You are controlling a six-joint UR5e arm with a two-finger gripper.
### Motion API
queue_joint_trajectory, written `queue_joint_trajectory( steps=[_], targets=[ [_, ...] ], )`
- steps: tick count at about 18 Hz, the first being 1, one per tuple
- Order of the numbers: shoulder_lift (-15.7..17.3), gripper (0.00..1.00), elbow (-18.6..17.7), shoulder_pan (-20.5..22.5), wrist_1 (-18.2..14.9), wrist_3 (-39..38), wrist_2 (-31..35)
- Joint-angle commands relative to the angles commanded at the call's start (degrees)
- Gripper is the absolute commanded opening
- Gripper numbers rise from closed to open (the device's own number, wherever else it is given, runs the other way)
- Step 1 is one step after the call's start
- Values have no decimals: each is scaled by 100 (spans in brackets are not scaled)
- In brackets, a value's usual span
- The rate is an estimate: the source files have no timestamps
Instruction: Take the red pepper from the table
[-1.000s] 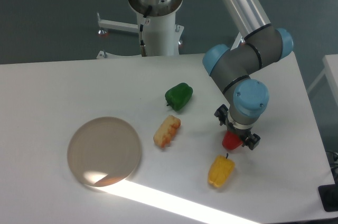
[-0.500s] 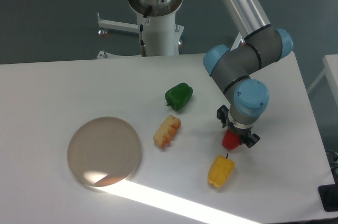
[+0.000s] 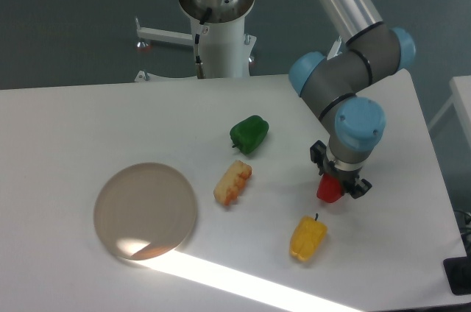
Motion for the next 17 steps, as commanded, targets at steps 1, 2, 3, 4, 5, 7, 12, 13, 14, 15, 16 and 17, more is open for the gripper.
queue_joint_trajectory(
  steps=[1,2,3,4,5,7,12,13,14,15,16,17],
  targets=[
    [9,51,114,9,-17,166,-9],
    [18,51,202,9,-44,385,8],
    [61,51,255,26,-44,570,9],
    [123,51,264,114,-44,737,-18],
    [149,51,264,132,-44,826,-35],
    [176,51,317,184,-35,993,-97],
    [88,51,545,150,0,1020,-220],
    [79,51,546,141,0,1020,-281],
    [88,51,554,132,9,1020,-308],
    [97,51,563,132,9,1020,-325],
    [97,51,563,123,9,1020,-334],
    [97,51,555,115,17,1020,-334]
  ],
)
